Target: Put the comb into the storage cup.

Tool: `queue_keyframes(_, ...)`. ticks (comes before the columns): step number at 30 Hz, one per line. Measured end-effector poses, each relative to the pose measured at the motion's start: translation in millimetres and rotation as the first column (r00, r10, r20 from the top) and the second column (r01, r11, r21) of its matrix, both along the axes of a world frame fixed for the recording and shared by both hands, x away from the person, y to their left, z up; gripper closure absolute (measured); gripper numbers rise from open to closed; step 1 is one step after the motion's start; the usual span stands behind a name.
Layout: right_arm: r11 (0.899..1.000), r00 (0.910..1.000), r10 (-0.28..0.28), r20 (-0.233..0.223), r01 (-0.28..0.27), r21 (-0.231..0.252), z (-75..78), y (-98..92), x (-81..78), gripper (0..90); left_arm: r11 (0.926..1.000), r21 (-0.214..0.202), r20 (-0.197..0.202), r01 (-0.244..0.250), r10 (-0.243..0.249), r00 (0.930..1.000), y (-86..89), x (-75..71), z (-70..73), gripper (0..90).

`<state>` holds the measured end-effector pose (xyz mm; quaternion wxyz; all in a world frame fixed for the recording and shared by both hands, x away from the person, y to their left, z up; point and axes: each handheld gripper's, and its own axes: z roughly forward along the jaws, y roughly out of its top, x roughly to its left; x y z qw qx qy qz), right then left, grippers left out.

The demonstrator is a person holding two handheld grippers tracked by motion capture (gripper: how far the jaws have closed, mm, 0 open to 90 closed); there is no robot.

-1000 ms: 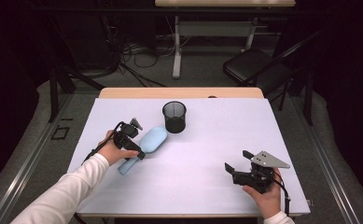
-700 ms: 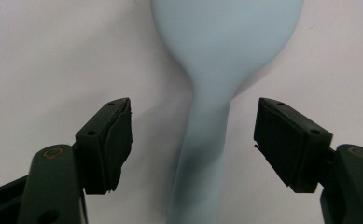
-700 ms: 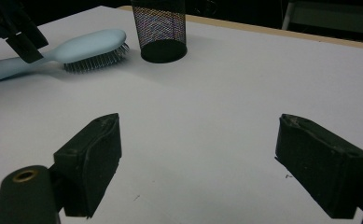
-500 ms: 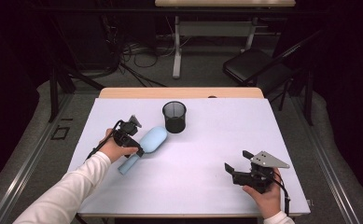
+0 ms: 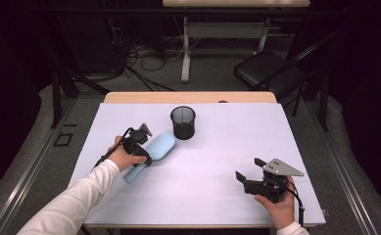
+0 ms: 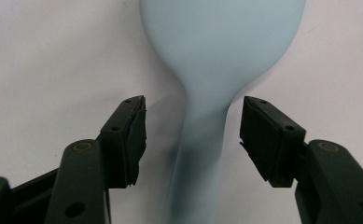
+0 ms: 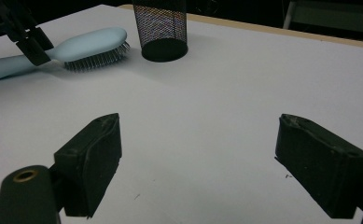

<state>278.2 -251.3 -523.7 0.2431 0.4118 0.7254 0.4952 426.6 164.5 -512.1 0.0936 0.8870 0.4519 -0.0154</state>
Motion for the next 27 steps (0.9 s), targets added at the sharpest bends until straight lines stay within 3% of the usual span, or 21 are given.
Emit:
queue_keyframes(5,1.0,1.0,0.002,-0.003,-0.002,-0.005,0.2,0.0,-0.1,14.1,0.9995,0.026,0.015,0.015,-0.015,0.9998,-4.7,-1.0,-3.1,47.8)
queue_keyframes(27,1.0,1.0,0.004,-0.009,-0.004,-0.007,-0.2,-0.2,0.0,14.2,0.9982,0.046,0.018,0.039,-0.04,0.999,-12.6,-0.5,-10.9,61.4)
